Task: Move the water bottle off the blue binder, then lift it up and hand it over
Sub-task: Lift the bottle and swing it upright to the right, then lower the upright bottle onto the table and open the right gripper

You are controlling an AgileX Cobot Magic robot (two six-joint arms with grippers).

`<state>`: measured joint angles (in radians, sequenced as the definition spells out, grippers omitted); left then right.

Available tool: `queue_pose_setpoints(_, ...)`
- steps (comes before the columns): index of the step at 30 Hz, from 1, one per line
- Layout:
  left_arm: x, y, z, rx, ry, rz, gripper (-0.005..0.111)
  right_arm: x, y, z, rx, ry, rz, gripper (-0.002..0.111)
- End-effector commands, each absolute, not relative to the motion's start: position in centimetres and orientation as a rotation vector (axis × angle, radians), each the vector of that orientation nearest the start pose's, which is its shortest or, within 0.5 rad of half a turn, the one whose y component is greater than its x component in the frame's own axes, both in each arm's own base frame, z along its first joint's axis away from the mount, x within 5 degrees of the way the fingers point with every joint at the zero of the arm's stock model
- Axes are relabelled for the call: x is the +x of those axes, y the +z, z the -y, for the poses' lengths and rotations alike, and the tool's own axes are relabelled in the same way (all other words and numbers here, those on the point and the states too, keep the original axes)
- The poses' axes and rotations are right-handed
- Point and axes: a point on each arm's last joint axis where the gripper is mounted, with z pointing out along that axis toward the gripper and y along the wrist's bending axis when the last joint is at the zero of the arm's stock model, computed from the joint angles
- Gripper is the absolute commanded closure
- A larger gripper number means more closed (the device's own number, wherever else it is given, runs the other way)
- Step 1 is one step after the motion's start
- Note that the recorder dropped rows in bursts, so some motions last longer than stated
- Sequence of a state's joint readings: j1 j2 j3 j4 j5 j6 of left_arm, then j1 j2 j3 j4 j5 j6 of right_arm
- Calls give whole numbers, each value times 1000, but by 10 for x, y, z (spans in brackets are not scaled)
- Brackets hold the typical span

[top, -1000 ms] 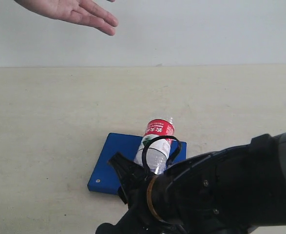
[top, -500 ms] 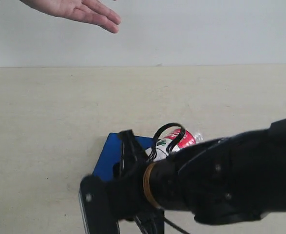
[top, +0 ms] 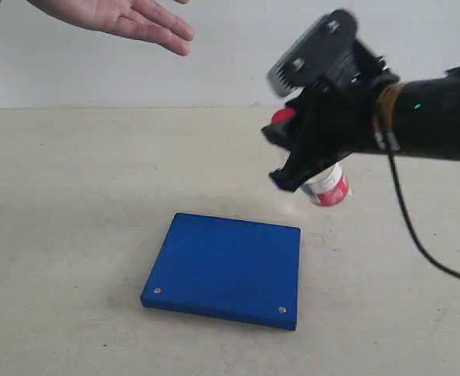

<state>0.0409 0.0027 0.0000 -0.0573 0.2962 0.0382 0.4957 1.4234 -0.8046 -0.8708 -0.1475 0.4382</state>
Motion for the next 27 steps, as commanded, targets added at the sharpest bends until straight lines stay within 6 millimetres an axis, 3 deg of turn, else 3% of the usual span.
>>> queue_pose_setpoints(1, 55, 187, 0, -36, -4, -1767, 100, 283, 287, -110, -645, 213, -1718, 109)
queue_pose_setpoints(3, 55, 187, 0, -36, -4, -1767, 100, 292, 289, -88, -499, 216, -1727, 109)
queue_pose_setpoints(4, 55, 187, 0, -36, -4, -1767, 100, 300, 288, -68, -373, 203, -1749, 109)
queue_pose_setpoints(8, 55, 187, 0, -36, -4, -1767, 100, 307, 285, -45, -294, 169, -1753, 109)
queue_pose_setpoints(16, 55, 187, 0, -36, -4, -1767, 100, 321, 257, -43, -294, 172, -1831, 107)
queue_pose_setpoints(19, 55, 187, 0, -36, -4, -1767, 100, 330, 241, -47, -297, 215, -1834, 96)
queue_pose_setpoints(23, 55, 187, 0, -36, -4, -1767, 100, 332, 239, -48, -301, 231, -1821, 83)
queue_pose_setpoints(27, 55, 187, 0, -36, -4, -1767, 100, 332, 245, -52, -314, 266, -1749, 83)
